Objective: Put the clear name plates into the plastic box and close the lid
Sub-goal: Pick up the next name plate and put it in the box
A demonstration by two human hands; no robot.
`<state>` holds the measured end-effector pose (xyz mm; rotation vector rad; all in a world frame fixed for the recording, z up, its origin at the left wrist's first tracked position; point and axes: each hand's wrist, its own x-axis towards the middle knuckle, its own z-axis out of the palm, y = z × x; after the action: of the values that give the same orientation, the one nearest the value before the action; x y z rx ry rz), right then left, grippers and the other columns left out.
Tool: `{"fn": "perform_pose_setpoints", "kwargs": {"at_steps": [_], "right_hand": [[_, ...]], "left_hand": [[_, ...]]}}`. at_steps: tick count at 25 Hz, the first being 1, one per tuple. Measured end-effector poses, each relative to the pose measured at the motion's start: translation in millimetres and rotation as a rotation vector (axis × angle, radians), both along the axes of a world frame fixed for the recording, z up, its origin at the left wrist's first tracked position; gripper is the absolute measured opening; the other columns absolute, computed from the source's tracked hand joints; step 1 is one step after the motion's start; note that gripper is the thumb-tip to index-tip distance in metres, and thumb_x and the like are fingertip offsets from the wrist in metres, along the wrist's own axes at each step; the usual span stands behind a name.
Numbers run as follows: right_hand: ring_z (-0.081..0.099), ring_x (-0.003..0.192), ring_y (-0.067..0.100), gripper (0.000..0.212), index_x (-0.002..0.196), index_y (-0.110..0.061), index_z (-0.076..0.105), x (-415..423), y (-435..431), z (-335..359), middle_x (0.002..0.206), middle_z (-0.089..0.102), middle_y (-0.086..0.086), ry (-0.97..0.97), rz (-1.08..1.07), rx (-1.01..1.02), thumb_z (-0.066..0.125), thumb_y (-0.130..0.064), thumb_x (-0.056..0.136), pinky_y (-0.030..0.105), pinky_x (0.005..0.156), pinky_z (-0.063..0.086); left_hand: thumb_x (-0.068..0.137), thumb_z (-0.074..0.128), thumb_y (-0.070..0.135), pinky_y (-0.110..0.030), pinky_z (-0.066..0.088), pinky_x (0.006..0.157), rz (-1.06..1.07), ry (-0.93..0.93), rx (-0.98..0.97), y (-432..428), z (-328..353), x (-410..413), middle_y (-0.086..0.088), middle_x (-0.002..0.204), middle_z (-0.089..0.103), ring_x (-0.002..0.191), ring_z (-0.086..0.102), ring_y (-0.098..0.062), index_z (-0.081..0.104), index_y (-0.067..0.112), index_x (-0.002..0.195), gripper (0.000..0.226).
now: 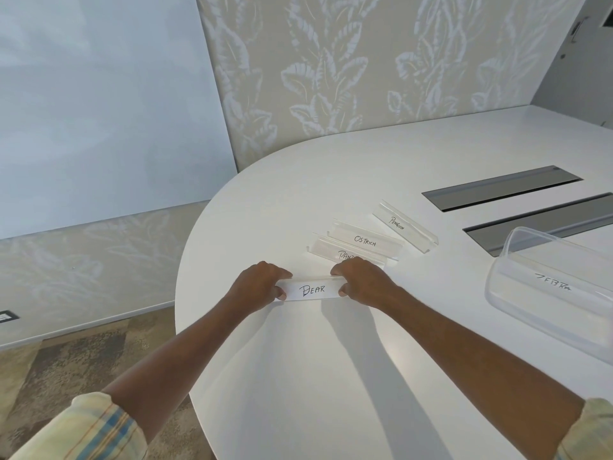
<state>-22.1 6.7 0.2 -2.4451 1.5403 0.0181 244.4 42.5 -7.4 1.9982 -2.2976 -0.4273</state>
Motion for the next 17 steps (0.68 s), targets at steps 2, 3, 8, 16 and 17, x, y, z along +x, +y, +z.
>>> {"fn": "perform_pose_setpoints", "kwargs": {"at_steps": [2, 3, 8, 16, 17], "right_hand": [[0.055, 0.132, 0.027, 0.047, 0.137, -0.019, 0.064, 1, 1, 0, 0.137, 0.064, 0.004, 0.009, -0.008, -0.026, 0.073, -0.017, 0.091, 0.037, 0.098, 0.049], [0.057, 0.130, 0.027, 0.047, 0.136, -0.020, 0.065, 1, 2, 0, 0.135, 0.065, 0.005, 0.006, -0.015, -0.029, 0.074, -0.017, 0.090, 0.036, 0.096, 0.049], [0.060, 0.128, 0.026, 0.049, 0.136, -0.022, 0.067, -4, 7, 8, 0.137, 0.066, 0.003, -0.043, -0.041, -0.043, 0.076, -0.017, 0.088, 0.034, 0.096, 0.050], [0.063, 0.123, 0.025, 0.045, 0.130, -0.018, 0.070, -53, 13, 40, 0.132, 0.070, 0.002, -0.149, -0.103, -0.039, 0.078, -0.009, 0.086, 0.034, 0.090, 0.052], [0.064, 0.122, 0.025, 0.047, 0.130, -0.017, 0.070, -62, 15, 45, 0.131, 0.070, 0.002, -0.153, -0.116, -0.049, 0.079, -0.009, 0.085, 0.035, 0.091, 0.054]], "left_hand": [[0.092, 0.070, 0.019, -0.037, 0.049, 0.107, -0.010, -0.019, -0.014, 2, 1, 0, 0.005, 0.143, 0.066, 0.138, 0.056, -0.020, 0.063, 0.028, 0.144, 0.053], [0.093, 0.067, 0.016, -0.035, 0.049, 0.106, -0.016, -0.028, -0.024, 3, 1, 0, 0.007, 0.139, 0.069, 0.136, 0.057, -0.019, 0.064, 0.028, 0.143, 0.052], [0.089, 0.053, -0.002, -0.032, 0.053, 0.098, -0.027, -0.035, -0.062, 9, 11, -4, 0.015, 0.104, 0.082, 0.127, 0.062, -0.015, 0.063, 0.025, 0.143, 0.062], [0.084, 0.051, -0.005, -0.033, 0.056, 0.091, -0.139, -0.021, -0.162, 0, 46, -43, 0.014, 0.096, 0.083, 0.115, 0.068, -0.016, 0.069, 0.026, 0.136, 0.063], [0.083, 0.051, -0.006, -0.034, 0.057, 0.089, -0.165, -0.024, -0.182, -3, 50, -51, 0.013, 0.095, 0.083, 0.111, 0.069, -0.018, 0.072, 0.025, 0.130, 0.060]]}}
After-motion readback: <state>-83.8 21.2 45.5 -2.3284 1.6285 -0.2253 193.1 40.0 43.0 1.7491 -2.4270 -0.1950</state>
